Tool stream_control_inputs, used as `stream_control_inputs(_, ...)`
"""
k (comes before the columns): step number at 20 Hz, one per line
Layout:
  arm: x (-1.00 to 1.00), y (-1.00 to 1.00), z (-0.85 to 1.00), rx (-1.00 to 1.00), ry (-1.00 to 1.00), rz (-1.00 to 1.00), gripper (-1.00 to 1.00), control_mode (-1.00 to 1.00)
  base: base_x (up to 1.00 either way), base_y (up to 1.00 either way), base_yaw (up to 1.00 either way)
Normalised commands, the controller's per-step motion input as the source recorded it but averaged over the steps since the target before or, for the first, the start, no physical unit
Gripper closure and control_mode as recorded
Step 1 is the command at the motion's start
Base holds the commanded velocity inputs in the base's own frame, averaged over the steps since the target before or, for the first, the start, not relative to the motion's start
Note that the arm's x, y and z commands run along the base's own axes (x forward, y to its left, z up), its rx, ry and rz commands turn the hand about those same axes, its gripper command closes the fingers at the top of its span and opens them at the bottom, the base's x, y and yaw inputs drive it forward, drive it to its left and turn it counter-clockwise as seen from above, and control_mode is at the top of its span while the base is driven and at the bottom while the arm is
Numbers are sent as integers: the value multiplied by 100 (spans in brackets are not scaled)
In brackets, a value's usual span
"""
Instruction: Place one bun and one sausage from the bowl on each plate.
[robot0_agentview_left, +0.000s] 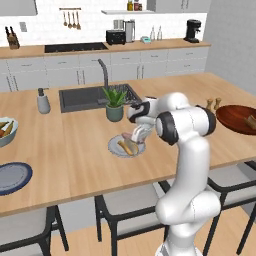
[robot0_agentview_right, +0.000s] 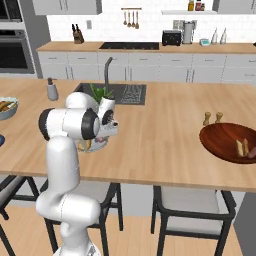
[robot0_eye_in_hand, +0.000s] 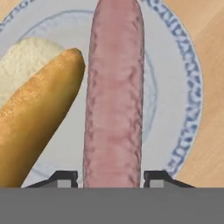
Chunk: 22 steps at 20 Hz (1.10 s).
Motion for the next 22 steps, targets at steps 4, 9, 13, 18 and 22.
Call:
stream_control_inputs(4, -25, -1, 11, 9, -20, 0, -100, -100, 0, 0, 0)
stream_control_inputs(9, -49, -6, 99, 41, -37, 0, -100, -100, 0, 0, 0)
stream_control_inputs(13, -92, -5, 100, 22, -24, -1, -100, -100, 0, 0, 0)
stream_control_inputs(18, -67, -17, 100, -8, -1, -5, -100, -100, 0, 0, 0)
stream_control_inputs(22, -13, 39, 100, -55, 20, -2, -100, -100, 0, 0, 0)
